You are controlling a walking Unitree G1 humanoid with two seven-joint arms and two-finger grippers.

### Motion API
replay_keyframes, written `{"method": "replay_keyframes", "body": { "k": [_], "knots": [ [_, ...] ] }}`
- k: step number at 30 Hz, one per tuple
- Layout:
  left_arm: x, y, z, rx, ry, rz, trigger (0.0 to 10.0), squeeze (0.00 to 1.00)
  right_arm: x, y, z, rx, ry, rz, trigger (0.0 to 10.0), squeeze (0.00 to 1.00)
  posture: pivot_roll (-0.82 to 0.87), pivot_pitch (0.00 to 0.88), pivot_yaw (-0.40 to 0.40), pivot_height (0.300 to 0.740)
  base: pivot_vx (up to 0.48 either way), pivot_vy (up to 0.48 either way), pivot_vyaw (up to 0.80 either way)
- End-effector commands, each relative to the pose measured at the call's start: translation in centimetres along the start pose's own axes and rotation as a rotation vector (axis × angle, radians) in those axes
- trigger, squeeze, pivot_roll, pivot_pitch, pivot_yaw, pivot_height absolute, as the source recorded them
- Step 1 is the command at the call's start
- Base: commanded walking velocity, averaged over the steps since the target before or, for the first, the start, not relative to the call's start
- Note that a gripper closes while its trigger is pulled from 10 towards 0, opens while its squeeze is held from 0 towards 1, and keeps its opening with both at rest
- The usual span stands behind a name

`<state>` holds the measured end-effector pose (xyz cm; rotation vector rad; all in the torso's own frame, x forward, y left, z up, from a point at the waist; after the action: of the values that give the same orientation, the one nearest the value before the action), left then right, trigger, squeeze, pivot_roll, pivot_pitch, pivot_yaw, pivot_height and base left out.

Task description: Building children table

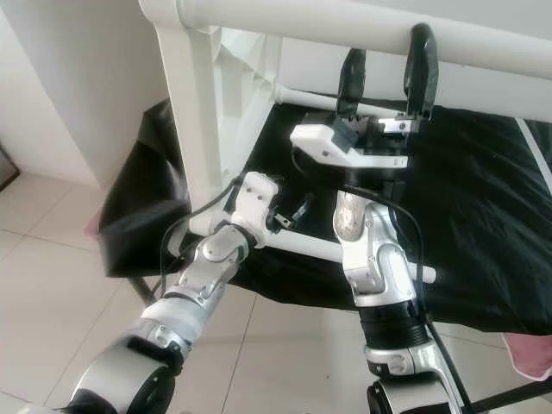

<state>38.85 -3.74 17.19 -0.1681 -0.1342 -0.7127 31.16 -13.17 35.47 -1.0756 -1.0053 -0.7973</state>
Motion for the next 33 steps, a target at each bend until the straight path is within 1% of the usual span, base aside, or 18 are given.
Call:
{"method": "replay_keyframes", "body": {
  "k": [1, 3, 5, 9, 11, 14, 15, 18, 20, 21, 22, 23, 24, 25, 28, 29, 30, 33],
  "knots": [
    [0.2, -0.4, 0.1, -0.007, -0.003, -0.02, 10.0, 0.0, 0.3, -0.4, -0.3, -0.022, 0.005, -0.025, 10.0, 0.0, 0.03, 0.012, -0.025, 0.74, 0.0, 0.0, 0.0],
    [0.2, -0.4, 0.0, -0.009, -0.002, -0.02, 10.0, 0.0, 1.0, -0.6, -0.4, -0.035, 0.007, -0.052, 10.0, 0.0, 0.02, 0.009, -0.023, 0.74, 0.0, 0.0, 0.0],
    [0.2, -0.4, 0.0, -0.009, -0.002, -0.02, 10.0, 0.0, 1.0, -0.6, -0.4, -0.035, 0.007, -0.052, 10.0, 0.0, 0.02, 0.009, -0.023, 0.74, 0.0, 0.0, 0.0],
    [0.3, -0.4, 0.0, -0.013, -0.001, -0.02, 10.0, 0.0, 2.2, -0.8, 0.0, -0.031, 0.003, -0.078, 10.0, 0.0, 0.01, 0.006, -0.023, 0.74, 0.0, 0.0, 0.0],
    [0.5, -0.3, 0.1, -0.018, 0.002, -0.017, 10.0, 0.0, 3.5, -0.3, 0.6, -0.023, 0.001, -0.051, 10.0, 0.0, 0.0, 0.007, -0.021, 0.74, 0.0, 0.0, 0.0],
    [0.7, -0.2, 0.1, -0.029, 0.004, -0.011, 10.0, 0.0, 4.3, 0.0, 0.9, -0.025, 0.004, -0.033, 10.0, 0.0, 0.0, 0.005, -0.023, 0.74, 0.0, 0.0, 0.0],
    [1.1, 0.0, -0.2, -0.073, 0.021, 0.013, 10.0, 0.0, 5.5, 0.9, 1.5, -0.04, 0.011, 0.026, 10.0, 0.0, -0.01, 0.008, -0.028, 0.74, 0.0, 0.0, 0.0],
    [1.2, 0.1, -0.6, -0.109, 0.033, 0.029, 10.0, 0.0, 5.8, 1.2, 1.7, -0.046, 0.01, 0.045, 10.0, 0.0, -0.01, 0.008, -0.028, 0.74, 0.0, 0.0, 0.0],
    [1.1, 0.4, -1.8, -0.16, 0.076, 0.07, 10.0, 0.0, 6.1, 1.4, 1.9, -0.046, 0.01, 0.069, 10.0, 0.0, -0.03, 0.013, -0.029, 0.74, 0.0, 0.0, 0.0],
    [0.8, 0.8, -3.0, -0.212, 0.114, 0.113, 10.0, 0.0, 6.3, 1.4, 2.1, -0.043, 0.007, 0.086, 10.0, 0.0, -0.03, 0.013, -0.029, 0.74, 0.0, 0.0, 0.0],
    [0.8, 0.8, -3.0, -0.212, 0.114, 0.113, 10.0, 0.0, 6.3, 1.4, 2.1, -0.043, 0.007, 0.086, 10.0, 0.0, -0.03, 0.013, -0.029, 0.74, 0.0, 0.0, 0.0],
    [0.5, 1.1, -4.0, -0.247, 0.149, 0.146, 10.0, 0.0, 6.4, 1.5, 2.1, -0.042, 0.006, 0.104, 10.0, 0.0, -0.03, 0.015, -0.029, 0.74, 0.0, 0.0, 0.0],
    [0.2, 1.4, -4.7, -0.264, 0.171, 0.171, 10.0, 0.0, 6.4, 1.6, 2.2, -0.038, 0.004, 0.121, 8.3, 0.0, -0.04, 0.016, -0.026, 0.74, 0.0, 0.0, 0.0],
    [-0.1, 1.9, -5.3, -0.289, 0.192, 0.207, 10.0, 0.0, 6.4, 1.7, 2.2, -0.03, 0.003, 0.143, 0.0, 0.0, -0.05, 0.02, -0.02, 0.74, 0.0, 0.0, 0.0],
    [-0.5, 2.6, -5.8, -0.307, 0.208, 0.243, 10.0, 0.0, 6.3, 1.6, 2.2, -0.021, 0.004, 0.16, 0.0, 0.0, -0.06, 0.025, -0.015, 0.74, 0.0, 0.0, 0.0],
    [-1.1, 3.9, -6.2, -0.35, 0.213, 0.311, 10.0, 0.0, 6.2, 1.0, 1.6, -0.019, 0.02, 0.17, 0.0, 0.0, -0.07, 0.027, -0.015, 0.74, 0.0, 0.0, 0.0],
    [-1.1, 3.9, -6.2, -0.35, 0.213, 0.311, 10.0, 0.0, 6.2, 1.0, 1.6, -0.019, 0.02, 0.17, 0.0, 0.0, -0.07, 0.027, -0.015, 0.74, 0.0, 0.0, 0.0],
    [-1.7, 5.1, -6.4, -0.407, 0.207, 0.372, 10.0, 0.0, 6.1, 0.6, 1.4, -0.006, 0.029, 0.183, 0.0, 0.0, -0.08, 0.035, -0.011, 0.74, 0.0, 0.0, 0.0]
  ]
}}
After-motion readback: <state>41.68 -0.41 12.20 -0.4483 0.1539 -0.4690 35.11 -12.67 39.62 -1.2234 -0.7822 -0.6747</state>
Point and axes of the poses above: a point about 5 cm out from each wrist's last joint towards the gripper, its own x axis pointing out of the wrist towards the gripper, its own z axis along the axis of the wrist's last joint, y = z × x, the point moved 6 cm from there along x, pointing out of the wrist towards the gripper, and after that the axes turned 14 degrees about -x, right-handed, at the moved point
